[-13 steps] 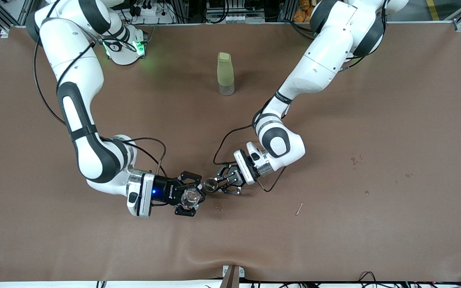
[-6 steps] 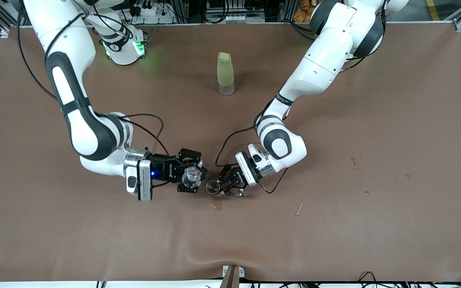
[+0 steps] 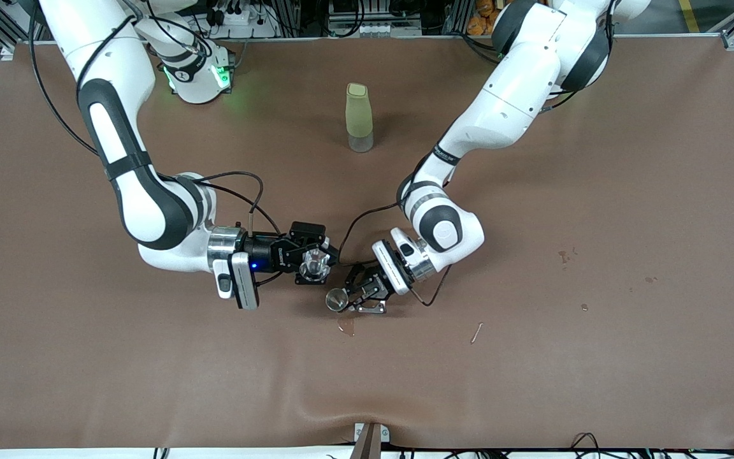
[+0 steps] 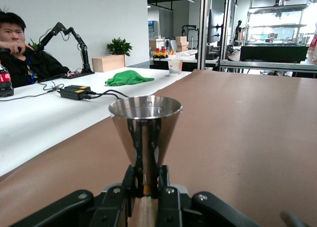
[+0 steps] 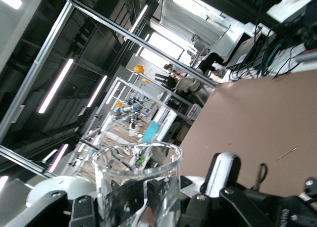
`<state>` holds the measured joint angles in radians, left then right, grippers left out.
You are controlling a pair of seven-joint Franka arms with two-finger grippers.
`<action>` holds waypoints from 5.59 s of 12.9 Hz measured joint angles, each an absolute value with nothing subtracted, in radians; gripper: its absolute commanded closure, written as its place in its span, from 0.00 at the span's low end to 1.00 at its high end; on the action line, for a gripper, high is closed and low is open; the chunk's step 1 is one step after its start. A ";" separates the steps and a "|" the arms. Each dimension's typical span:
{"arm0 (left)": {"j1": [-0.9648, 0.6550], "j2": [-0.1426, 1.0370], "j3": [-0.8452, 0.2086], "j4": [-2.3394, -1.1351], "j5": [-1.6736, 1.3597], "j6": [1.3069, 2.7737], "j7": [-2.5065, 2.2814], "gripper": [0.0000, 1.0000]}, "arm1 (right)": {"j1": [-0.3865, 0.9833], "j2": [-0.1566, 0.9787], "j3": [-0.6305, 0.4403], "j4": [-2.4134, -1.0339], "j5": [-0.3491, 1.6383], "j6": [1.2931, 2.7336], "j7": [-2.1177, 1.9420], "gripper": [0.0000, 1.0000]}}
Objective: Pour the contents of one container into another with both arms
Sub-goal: 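Tilt the beaker with the right gripper to pour into the jigger, then turn the beaker upright with the right gripper and move it away, then carry the beaker back with the right gripper while the left gripper returns the jigger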
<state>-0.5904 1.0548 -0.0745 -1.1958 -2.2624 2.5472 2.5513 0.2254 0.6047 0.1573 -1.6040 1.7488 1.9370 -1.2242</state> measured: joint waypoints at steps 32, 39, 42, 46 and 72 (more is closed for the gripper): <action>-0.604 1.054 -0.082 -1.188 -2.319 2.535 2.562 1.00 | 0.226 0.590 0.154 -1.616 1.749 1.893 -0.624 1.00; -0.604 1.054 -0.082 -1.193 -2.319 2.535 2.562 1.00 | 0.226 0.582 0.152 -1.605 1.746 1.894 -0.454 1.00; -0.604 1.054 -0.082 -1.193 -2.319 2.535 2.562 1.00 | 0.226 0.582 0.152 -1.600 1.746 1.894 -0.390 1.00; -0.604 1.054 -0.082 -1.193 -2.319 2.535 2.562 1.00 | 0.226 0.582 0.152 -1.592 1.747 1.894 -0.335 1.00; -0.144 0.960 -0.069 -1.464 -1.883 2.059 2.478 1.00 | 0.009 0.695 0.009 -1.541 1.456 1.908 -1.501 1.00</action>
